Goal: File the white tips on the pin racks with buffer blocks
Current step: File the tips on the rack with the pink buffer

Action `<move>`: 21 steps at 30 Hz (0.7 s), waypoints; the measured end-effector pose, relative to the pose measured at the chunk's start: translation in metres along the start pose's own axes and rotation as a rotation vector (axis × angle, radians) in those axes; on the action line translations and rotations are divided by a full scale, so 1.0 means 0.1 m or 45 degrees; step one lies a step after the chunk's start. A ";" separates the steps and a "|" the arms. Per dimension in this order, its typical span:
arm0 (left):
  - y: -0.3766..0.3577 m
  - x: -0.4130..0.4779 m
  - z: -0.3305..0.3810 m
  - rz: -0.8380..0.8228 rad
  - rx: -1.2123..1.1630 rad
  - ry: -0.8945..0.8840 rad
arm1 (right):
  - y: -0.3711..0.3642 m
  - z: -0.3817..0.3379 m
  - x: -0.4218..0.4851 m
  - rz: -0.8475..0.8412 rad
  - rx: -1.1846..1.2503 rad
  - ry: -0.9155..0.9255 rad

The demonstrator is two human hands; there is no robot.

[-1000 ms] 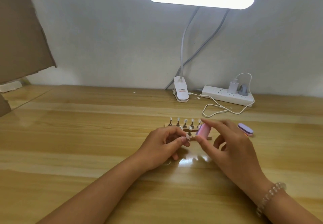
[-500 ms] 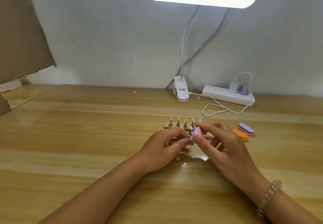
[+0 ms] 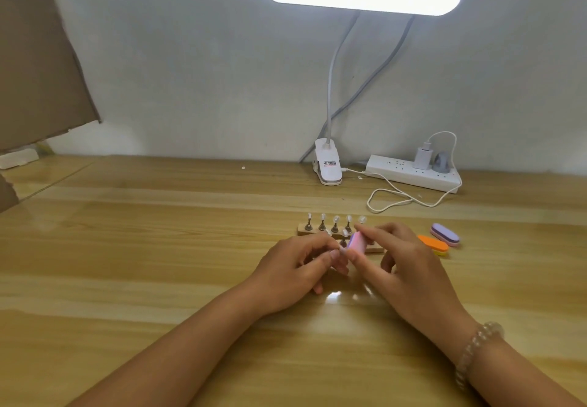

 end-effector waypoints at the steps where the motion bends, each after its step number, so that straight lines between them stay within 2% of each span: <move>1: 0.00 0.00 0.01 -0.001 -0.012 0.002 | 0.03 0.04 0.01 0.032 0.017 -0.036; 3: -0.01 0.00 0.01 -0.006 -0.004 0.010 | 0.08 0.01 0.00 0.083 0.063 -0.015; 7: 0.00 -0.01 -0.02 -0.013 0.078 0.028 | -0.07 -0.14 -0.06 -0.062 -0.023 0.133; 9: 0.00 0.00 -0.01 -0.014 0.074 0.023 | -0.06 -0.05 -0.02 -0.072 0.001 0.036; 12: -0.01 0.00 0.00 -0.013 0.013 0.020 | 0.05 0.04 0.00 0.041 0.061 -0.048; 14: -0.01 0.00 -0.01 -0.011 0.014 0.016 | 0.06 -0.06 -0.03 0.061 0.050 0.048; 17: -0.01 0.00 -0.02 -0.020 0.025 0.033 | -0.05 -0.19 -0.07 -0.053 -0.073 0.184; 21: -0.01 0.00 0.02 -0.029 0.001 0.004 | -0.01 -0.01 0.01 -0.009 0.020 -0.009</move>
Point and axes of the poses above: each hand's wrist, its own x-axis towards the middle knuckle, its own y-axis out of the back of the hand, z = x × y, the point moved 7 cm from there along x, towards the middle knuckle, and after that the axes turned 4 degrees about -x, right-handed, at the moved point
